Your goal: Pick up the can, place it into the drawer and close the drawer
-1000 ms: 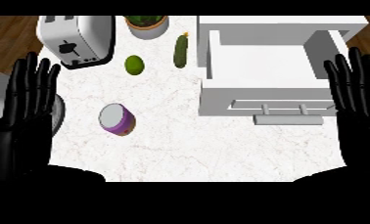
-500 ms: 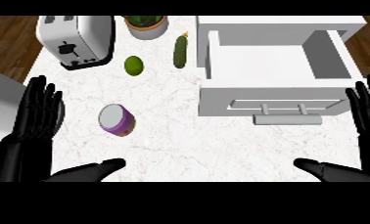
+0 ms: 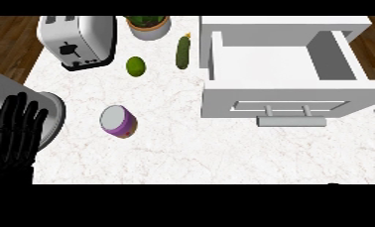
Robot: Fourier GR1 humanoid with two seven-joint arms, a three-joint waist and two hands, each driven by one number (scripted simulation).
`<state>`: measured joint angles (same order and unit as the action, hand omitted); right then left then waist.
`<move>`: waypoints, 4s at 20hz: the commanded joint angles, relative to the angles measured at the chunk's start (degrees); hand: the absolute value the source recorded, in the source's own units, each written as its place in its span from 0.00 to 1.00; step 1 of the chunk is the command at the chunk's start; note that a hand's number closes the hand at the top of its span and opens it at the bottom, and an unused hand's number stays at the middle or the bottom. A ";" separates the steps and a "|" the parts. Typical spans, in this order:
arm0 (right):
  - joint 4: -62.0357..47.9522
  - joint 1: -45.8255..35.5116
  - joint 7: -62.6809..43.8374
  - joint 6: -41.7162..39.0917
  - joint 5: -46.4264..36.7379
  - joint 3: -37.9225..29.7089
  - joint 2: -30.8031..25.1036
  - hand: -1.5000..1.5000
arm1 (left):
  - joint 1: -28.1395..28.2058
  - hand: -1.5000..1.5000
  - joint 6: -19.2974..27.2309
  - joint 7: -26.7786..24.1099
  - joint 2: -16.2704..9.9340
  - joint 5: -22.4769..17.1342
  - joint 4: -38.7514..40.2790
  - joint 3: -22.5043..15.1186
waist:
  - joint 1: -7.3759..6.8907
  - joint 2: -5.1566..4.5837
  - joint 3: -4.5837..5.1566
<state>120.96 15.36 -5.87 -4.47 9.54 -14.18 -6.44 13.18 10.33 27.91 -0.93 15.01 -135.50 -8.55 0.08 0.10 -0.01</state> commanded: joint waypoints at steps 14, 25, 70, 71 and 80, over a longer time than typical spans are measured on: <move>1.26 11.20 6.14 -11.94 7.67 -8.53 1.38 0.00 | -5.79 0.00 7.82 8.26 0.92 -12.61 0.22 5.98 | 0.46 -0.03 -0.01; -0.13 9.01 2.90 -16.42 15.37 -17.60 -1.11 0.00 | -4.86 0.00 11.93 -7.26 0.92 -17.75 15.93 2.03 | 0.25 -0.04 0.03; 2.50 6.72 -2.44 -25.99 14.66 -26.39 6.16 0.00 | -17.96 0.00 -0.02 -48.57 -0.58 -32.11 79.23 18.82 | 0.28 -0.12 0.03; 7.18 6.60 -9.13 -23.57 20.94 -28.43 1.78 0.00 | -14.24 0.00 0.56 -52.00 0.89 -33.00 77.57 15.50 | 0.22 -0.08 0.04; 6.69 7.73 -7.20 -25.91 20.81 -29.70 4.83 0.00 | -19.21 0.00 -2.02 -57.28 0.88 -36.72 87.27 17.13 | 0.33 -0.09 0.04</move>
<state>127.62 23.55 -12.63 -30.08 29.58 -42.57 -1.73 -5.21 9.07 -25.09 -0.72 -19.48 -52.97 9.18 0.37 0.03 0.02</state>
